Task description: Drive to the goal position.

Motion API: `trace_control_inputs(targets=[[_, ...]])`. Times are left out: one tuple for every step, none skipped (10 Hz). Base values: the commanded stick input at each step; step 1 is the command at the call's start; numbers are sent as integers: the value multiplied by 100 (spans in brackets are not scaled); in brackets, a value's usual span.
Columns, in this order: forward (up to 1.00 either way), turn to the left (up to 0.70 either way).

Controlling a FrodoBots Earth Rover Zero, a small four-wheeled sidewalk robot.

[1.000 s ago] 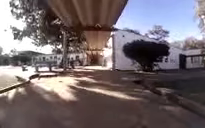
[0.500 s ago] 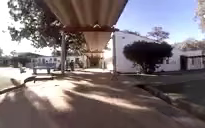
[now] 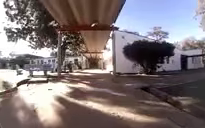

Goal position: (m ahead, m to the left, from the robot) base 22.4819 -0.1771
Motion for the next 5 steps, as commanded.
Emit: trace_control_inputs(targets=[[70, 0], [70, 0], [70, 0], [70, 0], [70, 0]])
